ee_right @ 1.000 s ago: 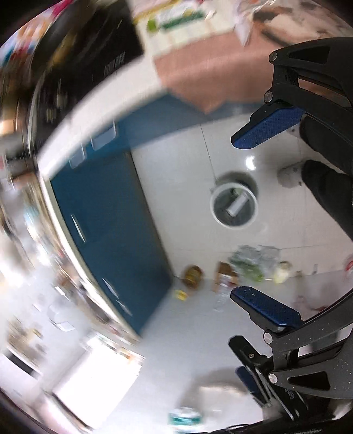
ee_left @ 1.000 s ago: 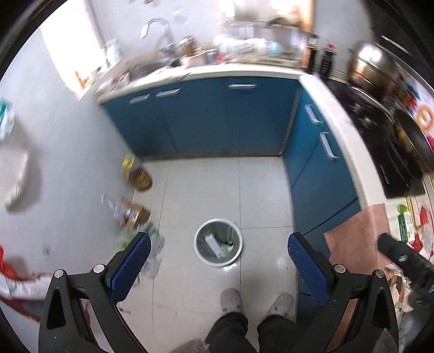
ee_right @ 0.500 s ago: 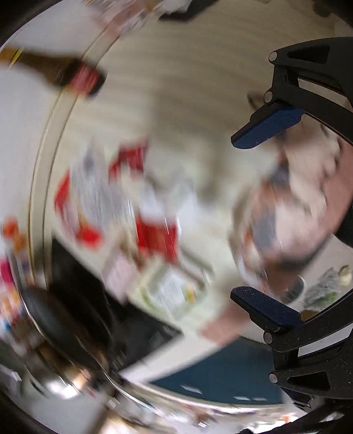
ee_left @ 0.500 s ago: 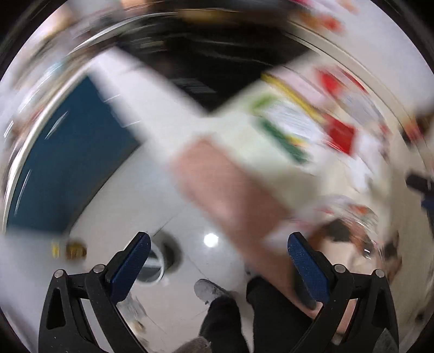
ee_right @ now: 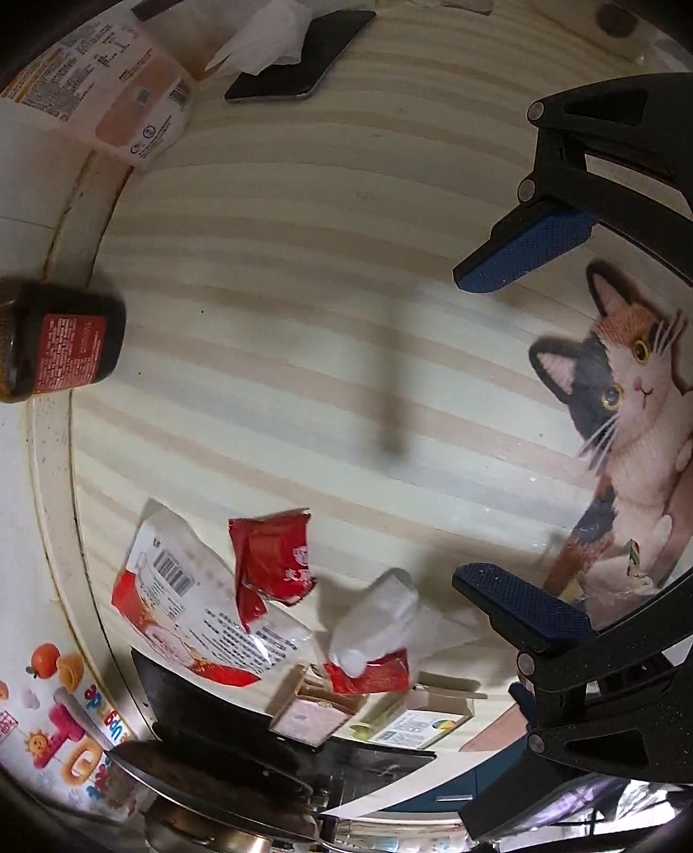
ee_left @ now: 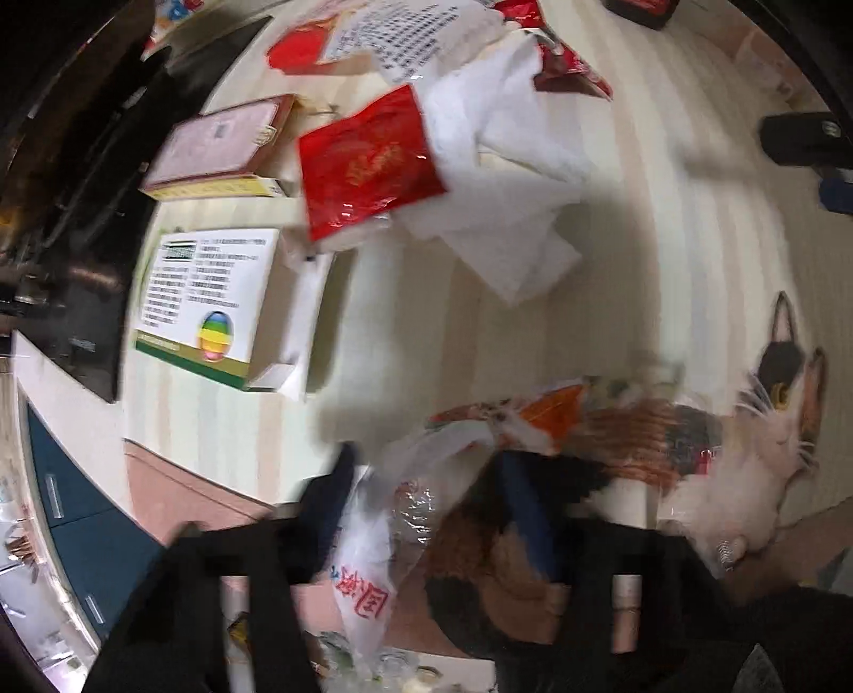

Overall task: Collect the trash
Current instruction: 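Move both tools back up to the counter, then grasp the plastic wrapper with the left tool while the right tool grasps the green medicine box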

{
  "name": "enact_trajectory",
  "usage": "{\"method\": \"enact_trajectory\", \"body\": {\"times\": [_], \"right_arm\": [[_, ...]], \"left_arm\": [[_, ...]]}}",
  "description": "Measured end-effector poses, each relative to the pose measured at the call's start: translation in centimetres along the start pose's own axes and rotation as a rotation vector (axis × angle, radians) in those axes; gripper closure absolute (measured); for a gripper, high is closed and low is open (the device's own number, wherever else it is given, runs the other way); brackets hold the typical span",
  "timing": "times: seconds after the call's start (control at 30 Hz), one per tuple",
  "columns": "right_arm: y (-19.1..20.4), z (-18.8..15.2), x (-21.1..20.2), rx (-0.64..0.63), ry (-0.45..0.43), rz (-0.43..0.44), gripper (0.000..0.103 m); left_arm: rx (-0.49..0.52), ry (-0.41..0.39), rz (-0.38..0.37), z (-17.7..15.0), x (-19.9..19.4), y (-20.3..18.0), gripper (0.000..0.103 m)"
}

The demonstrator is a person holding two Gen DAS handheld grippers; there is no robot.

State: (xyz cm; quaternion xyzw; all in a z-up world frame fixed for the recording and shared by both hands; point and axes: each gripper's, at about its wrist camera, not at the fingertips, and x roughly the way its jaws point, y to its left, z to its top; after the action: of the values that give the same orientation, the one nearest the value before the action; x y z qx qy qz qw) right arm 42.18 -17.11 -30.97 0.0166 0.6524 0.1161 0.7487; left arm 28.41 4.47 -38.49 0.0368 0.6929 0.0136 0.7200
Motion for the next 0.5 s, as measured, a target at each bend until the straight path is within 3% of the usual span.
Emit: {"method": "enact_trajectory", "body": {"times": [0.03, 0.1, 0.23, 0.33, 0.5], "right_arm": [[0.2, 0.2, 0.1, -0.002, 0.000, 0.003, 0.000], [0.9, 0.6, 0.3, -0.011, -0.001, 0.010, 0.000], [3.4, 0.9, 0.1, -0.063, -0.010, 0.042, 0.001], [6.3, 1.0, 0.3, -0.132, -0.015, 0.100, 0.001], [14.9, 1.0, 1.8, -0.329, 0.022, 0.220, 0.001]], "left_arm": [[-0.012, 0.012, -0.010, -0.1, -0.1, 0.1, 0.095], [-0.037, 0.015, 0.009, -0.5, -0.3, 0.5, 0.098], [-0.190, -0.006, 0.032, -3.2, -1.9, 2.2, 0.099], [-0.366, -0.013, 0.053, -6.5, -3.4, 4.8, 0.100], [-0.673, -0.012, 0.090, -12.0, -4.8, 10.0, 0.100]]}}
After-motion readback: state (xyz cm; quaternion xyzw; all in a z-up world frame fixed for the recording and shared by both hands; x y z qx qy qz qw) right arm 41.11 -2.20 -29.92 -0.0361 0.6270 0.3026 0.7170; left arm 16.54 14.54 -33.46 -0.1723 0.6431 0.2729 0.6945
